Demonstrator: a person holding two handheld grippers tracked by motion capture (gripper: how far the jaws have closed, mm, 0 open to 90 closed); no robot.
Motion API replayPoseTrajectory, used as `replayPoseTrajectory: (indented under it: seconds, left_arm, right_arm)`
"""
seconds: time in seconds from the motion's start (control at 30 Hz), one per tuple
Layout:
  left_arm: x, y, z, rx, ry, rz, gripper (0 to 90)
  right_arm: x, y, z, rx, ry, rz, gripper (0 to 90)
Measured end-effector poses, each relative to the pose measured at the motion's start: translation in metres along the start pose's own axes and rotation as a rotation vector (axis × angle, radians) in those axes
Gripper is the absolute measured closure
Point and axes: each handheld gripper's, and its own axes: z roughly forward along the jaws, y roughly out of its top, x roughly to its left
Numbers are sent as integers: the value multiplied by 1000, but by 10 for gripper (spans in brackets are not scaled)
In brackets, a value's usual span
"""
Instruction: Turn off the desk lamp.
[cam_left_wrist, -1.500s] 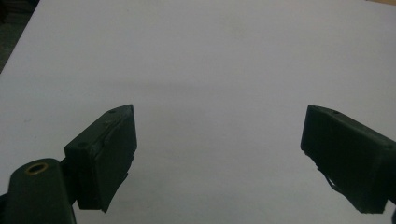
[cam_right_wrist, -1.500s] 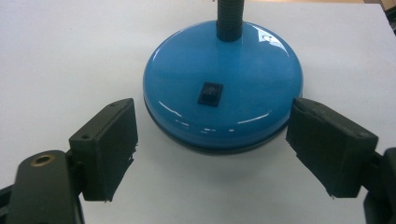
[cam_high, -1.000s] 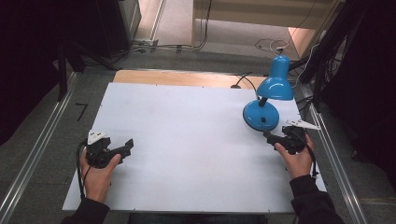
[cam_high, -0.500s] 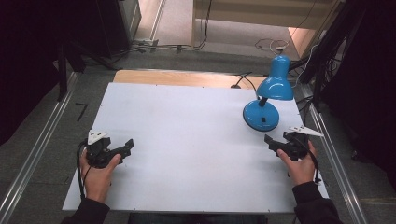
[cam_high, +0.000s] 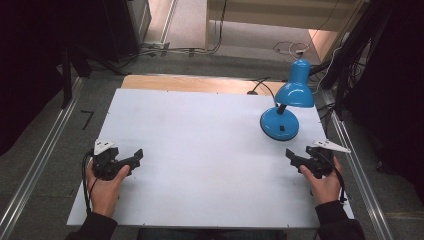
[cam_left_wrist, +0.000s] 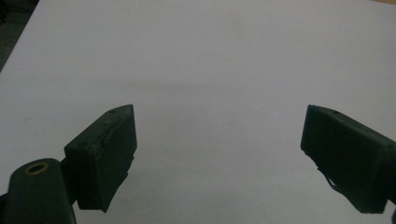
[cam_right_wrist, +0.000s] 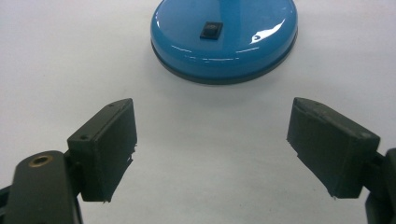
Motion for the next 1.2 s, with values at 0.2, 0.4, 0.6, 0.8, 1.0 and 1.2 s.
replayPoseTrajectory:
  seconds: [0.2,0.4,0.6,0.8,1.0,1.2]
  left_arm:
    - [0,0,0,0,0,0,116]
    - [0,0,0,0,0,0,115]
    - [0,0,0,0,0,1,115]
    - [0,0,0,1,0,1,115]
    - [0,0,0,2,0,1,116]
    - [0,0,0,3,1,3,115]
  right_arm:
    - [-1,-4,-4,-2,2,6,145]
    - [-4,-7,-9,-3,2,15,145]
    - [-5,-11,-13,-4,0,17,145]
    - [-6,-13,-15,-2,-1,17,145]
    - [-6,-16,-18,1,-2,10,145]
    - [-7,-18,-21,3,-2,14,145]
